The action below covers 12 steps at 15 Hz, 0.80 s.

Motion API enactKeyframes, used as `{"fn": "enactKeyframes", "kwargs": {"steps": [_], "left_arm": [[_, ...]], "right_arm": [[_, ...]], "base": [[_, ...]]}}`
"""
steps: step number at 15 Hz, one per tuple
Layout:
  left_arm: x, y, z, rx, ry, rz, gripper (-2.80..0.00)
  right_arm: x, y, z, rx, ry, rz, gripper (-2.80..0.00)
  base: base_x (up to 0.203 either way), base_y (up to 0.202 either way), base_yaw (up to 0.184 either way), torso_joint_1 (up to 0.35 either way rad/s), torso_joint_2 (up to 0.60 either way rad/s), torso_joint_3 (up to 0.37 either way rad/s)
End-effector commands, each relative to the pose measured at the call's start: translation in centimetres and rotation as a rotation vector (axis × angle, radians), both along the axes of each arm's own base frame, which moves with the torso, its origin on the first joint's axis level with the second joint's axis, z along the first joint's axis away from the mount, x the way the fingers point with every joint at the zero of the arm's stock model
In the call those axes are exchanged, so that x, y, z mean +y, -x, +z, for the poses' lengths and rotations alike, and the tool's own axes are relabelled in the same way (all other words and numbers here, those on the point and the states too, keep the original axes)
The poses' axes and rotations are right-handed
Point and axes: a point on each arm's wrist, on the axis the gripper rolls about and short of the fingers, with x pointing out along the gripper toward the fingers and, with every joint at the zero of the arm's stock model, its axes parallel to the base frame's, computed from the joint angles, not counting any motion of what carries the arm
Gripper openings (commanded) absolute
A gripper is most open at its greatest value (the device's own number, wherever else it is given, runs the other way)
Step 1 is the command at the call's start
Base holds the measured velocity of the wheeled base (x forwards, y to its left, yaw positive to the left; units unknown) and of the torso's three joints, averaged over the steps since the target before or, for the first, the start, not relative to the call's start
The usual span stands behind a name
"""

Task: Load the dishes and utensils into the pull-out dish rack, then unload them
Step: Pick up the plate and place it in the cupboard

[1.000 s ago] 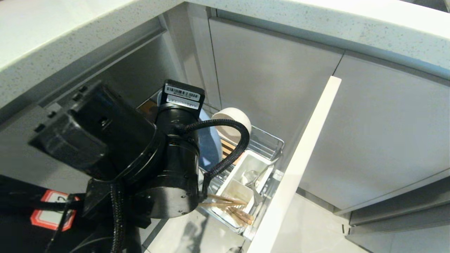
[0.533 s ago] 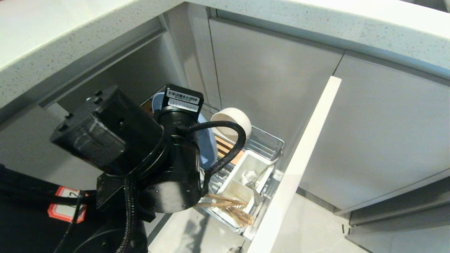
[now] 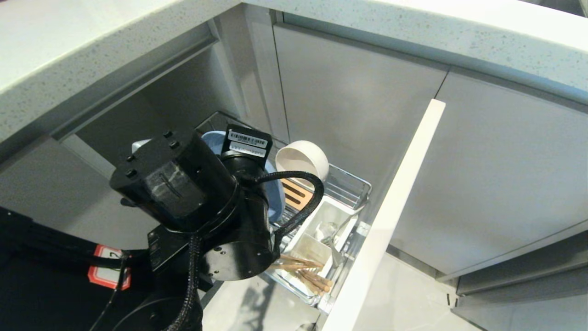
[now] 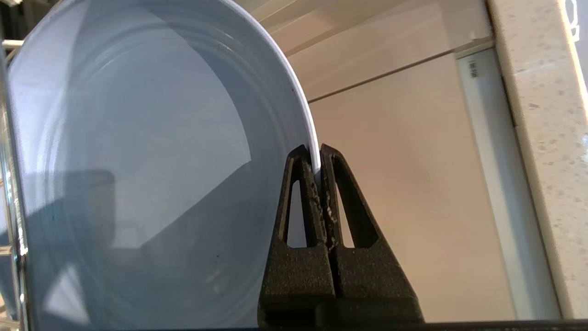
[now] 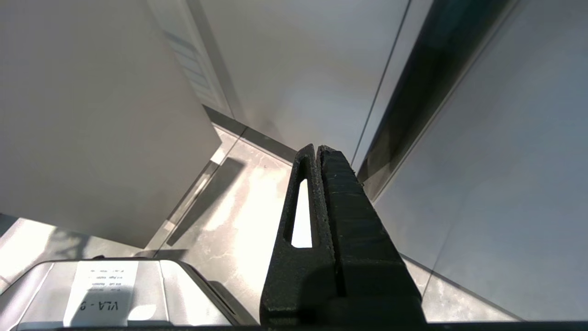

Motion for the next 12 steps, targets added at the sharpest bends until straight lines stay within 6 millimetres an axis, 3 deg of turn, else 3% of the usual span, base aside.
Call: {"fn": "enactKeyframes", "kwargs": {"steps": [1, 11, 12], "left_arm": [[-0.15, -0.29, -0.63, 0.024, 0.0, 0.006, -2.8], [-0.33, -0.13, -1.03, 0.06, -0.006, -0.009, -2.8], [-0.38, -0.04, -1.02, 0.062, -0.009, -0.012, 0.0]], "right_arm": [[0.0, 0.02, -0.06, -0.002, 0.0, 0.0, -2.8], [0.0, 0.02, -0.05, -0.003, -0.001, 0.0, -2.8], [0.0, 0.02, -0.05, -0.003, 0.0, 0.0, -2.8]], "base": [[0.0, 0.0, 0.0, 0.0, 0.0, 0.0], [0.0, 0.0, 0.0, 0.0, 0.0, 0.0], [0.0, 0.0, 0.0, 0.0, 0.0, 0.0]]}}
